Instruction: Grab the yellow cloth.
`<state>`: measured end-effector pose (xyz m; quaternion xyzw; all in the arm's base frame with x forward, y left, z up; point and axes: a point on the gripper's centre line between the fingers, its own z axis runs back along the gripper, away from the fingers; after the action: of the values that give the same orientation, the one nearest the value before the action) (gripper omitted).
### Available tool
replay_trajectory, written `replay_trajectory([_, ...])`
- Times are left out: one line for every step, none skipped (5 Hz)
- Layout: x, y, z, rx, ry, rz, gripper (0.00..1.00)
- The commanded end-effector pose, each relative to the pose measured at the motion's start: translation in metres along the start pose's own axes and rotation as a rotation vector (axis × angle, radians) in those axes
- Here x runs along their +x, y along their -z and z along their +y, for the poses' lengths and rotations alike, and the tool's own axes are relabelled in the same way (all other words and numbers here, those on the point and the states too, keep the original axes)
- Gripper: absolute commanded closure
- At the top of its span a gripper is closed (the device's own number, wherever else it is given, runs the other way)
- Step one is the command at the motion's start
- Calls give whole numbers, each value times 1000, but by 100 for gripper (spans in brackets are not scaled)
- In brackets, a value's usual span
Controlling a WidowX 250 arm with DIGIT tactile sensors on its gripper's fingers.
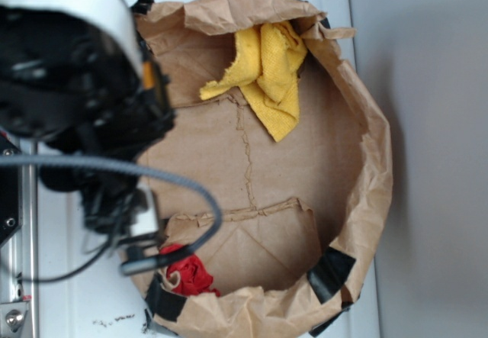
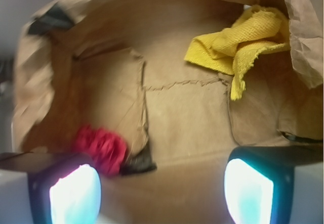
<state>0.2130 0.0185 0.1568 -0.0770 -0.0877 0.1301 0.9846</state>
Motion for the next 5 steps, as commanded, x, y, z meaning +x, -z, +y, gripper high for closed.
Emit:
replay_trajectory([83, 37, 33, 21, -127, 29, 0])
replay_trajectory([86, 67, 32, 63, -142, 12, 0])
replay_trajectory([90, 98, 22, 152, -160, -19, 0])
replay_trajectory([104, 121, 21, 221, -180, -18, 0])
replay_trajectory([125, 125, 29, 217, -229, 8, 0])
